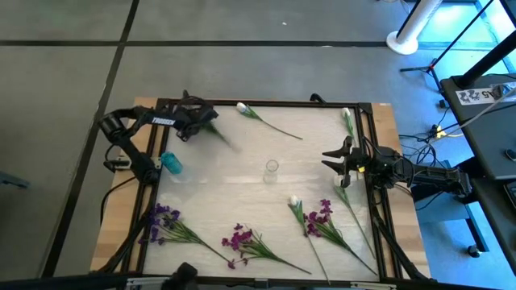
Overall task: Sort flowers into vase by color
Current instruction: Put the top purple flowers into the blue flower vase
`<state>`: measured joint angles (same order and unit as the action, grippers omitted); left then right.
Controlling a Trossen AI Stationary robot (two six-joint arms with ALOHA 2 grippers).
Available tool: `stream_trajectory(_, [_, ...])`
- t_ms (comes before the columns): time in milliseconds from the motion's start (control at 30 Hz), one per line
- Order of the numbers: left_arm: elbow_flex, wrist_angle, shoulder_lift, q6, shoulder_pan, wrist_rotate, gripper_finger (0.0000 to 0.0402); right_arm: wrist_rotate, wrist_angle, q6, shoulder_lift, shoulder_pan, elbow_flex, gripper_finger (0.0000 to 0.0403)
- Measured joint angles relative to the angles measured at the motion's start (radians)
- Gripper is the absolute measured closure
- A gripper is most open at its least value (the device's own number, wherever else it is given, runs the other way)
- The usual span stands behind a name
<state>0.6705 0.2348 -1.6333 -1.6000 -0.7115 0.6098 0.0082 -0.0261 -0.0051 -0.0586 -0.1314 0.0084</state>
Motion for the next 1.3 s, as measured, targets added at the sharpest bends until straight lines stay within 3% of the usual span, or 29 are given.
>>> stream_trajectory(267, [-0.002,-0.049,0.149,0.31,0.148,0.013,0.0398,0.0,0.0,0.0,0.0,0.0,0.0,0.0269])
stream_trajectory(500, [-0.001,-0.071,0.213,0.606,0.319,-0.051,0.0389,0.0,0.0,0.0,0.0,0.0,0.0,0.0269])
stream_trajectory(633, [-0.001,-0.066,0.197,0.643,0.404,-0.044,0.036,0.0,0.0,0.0,0.0,0.0,0.0,0.0269])
stream_trajectory(967, [0.0,-0.039,0.193,0.641,0.56,-0.041,0.0241,0.0,0.0,0.0,0.0,0.0,0.0,0.0269])
stream_trajectory(1100, [0.0,0.047,0.193,0.549,0.617,0.032,0.0222,0.0,0.0,0.0,0.0,0.0,0.0,0.0269])
stream_trajectory(1300, [0.0,0.051,0.133,0.475,0.598,-0.007,0.0219,0.0,0.001,0.0,0.0,0.0,0.0,0.0269])
